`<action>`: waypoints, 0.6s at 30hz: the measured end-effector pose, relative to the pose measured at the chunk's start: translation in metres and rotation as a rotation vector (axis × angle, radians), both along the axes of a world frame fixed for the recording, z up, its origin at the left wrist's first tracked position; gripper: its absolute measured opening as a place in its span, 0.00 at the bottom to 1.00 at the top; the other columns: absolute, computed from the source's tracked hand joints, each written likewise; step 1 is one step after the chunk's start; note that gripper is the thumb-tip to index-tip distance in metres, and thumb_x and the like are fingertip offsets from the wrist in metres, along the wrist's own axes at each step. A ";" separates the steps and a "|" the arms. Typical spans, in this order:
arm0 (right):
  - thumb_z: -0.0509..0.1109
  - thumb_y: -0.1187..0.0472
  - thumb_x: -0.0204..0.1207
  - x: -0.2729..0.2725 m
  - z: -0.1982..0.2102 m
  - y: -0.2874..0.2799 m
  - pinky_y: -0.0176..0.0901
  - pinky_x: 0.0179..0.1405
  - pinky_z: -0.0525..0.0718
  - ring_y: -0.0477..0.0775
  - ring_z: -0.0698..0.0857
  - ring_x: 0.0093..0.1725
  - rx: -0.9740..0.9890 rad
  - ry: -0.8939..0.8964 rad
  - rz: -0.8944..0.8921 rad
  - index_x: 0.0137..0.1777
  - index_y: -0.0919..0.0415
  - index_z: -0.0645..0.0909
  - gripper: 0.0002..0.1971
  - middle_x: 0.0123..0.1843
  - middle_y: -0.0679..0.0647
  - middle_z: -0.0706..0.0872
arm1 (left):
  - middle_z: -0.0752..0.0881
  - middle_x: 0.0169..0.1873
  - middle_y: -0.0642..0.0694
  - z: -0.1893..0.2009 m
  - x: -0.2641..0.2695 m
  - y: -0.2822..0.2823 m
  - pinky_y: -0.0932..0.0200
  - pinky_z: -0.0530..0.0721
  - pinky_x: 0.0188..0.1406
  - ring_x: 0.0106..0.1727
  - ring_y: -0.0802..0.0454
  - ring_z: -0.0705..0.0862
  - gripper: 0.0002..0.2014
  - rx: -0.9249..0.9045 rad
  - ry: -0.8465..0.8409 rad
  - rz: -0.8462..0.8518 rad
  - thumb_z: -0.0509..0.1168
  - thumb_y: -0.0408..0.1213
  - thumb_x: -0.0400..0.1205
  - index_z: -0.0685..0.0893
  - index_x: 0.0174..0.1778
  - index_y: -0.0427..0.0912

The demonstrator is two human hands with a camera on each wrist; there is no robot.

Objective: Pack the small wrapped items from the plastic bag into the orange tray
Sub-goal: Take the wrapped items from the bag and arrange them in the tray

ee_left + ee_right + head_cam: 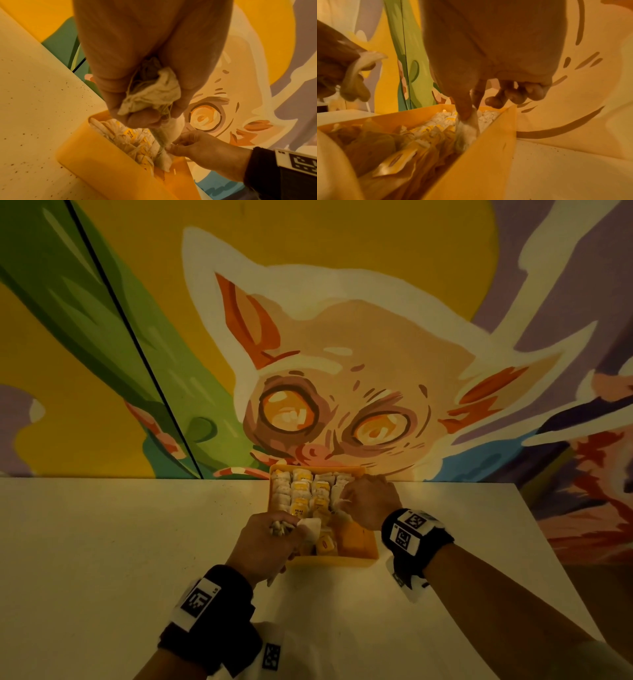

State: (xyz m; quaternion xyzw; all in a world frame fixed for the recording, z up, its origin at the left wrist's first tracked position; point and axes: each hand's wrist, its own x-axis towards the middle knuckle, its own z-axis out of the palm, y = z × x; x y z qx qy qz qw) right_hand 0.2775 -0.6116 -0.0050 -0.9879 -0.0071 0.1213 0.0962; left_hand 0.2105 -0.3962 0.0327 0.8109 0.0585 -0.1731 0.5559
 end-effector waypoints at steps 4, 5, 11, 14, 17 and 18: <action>0.65 0.44 0.78 0.006 0.003 0.008 0.55 0.66 0.71 0.61 0.78 0.65 -0.183 0.039 0.090 0.57 0.48 0.84 0.14 0.60 0.54 0.85 | 0.88 0.34 0.40 -0.001 0.002 0.001 0.61 0.81 0.19 0.23 0.55 0.81 0.03 0.012 -0.011 -0.018 0.72 0.41 0.79 0.87 0.39 0.50; 0.65 0.46 0.78 0.008 0.002 0.010 0.55 0.66 0.70 0.61 0.78 0.64 -0.235 0.040 0.103 0.58 0.50 0.83 0.14 0.61 0.55 0.85 | 0.88 0.34 0.40 -0.002 0.002 0.001 0.61 0.81 0.19 0.21 0.57 0.80 0.04 0.019 -0.015 -0.015 0.72 0.41 0.79 0.87 0.39 0.50; 0.63 0.54 0.80 0.016 0.004 0.016 0.55 0.66 0.69 0.62 0.79 0.64 -0.394 -0.028 0.134 0.61 0.54 0.80 0.12 0.62 0.56 0.84 | 0.89 0.34 0.40 -0.006 0.004 0.004 0.61 0.80 0.18 0.17 0.58 0.79 0.03 0.033 -0.027 -0.026 0.72 0.42 0.79 0.88 0.40 0.49; 0.63 0.55 0.80 0.019 0.004 0.018 0.55 0.66 0.71 0.60 0.81 0.63 -0.339 -0.045 0.067 0.61 0.53 0.81 0.12 0.61 0.55 0.84 | 0.88 0.33 0.42 -0.006 0.004 0.006 0.62 0.80 0.18 0.17 0.57 0.79 0.03 0.040 -0.033 -0.023 0.72 0.41 0.79 0.88 0.40 0.49; 0.64 0.55 0.81 0.021 0.003 0.018 0.55 0.66 0.74 0.60 0.82 0.63 -0.239 -0.052 0.004 0.58 0.52 0.83 0.11 0.60 0.54 0.85 | 0.88 0.32 0.41 -0.006 0.004 0.007 0.61 0.80 0.18 0.18 0.56 0.79 0.04 0.045 -0.036 -0.022 0.72 0.41 0.79 0.88 0.39 0.49; 0.65 0.55 0.80 0.021 0.003 0.017 0.55 0.65 0.74 0.59 0.82 0.62 -0.209 -0.055 -0.015 0.58 0.52 0.83 0.10 0.60 0.54 0.85 | 0.88 0.33 0.39 -0.006 0.004 0.007 0.61 0.81 0.18 0.18 0.55 0.79 0.04 0.045 -0.037 -0.022 0.72 0.41 0.79 0.88 0.38 0.49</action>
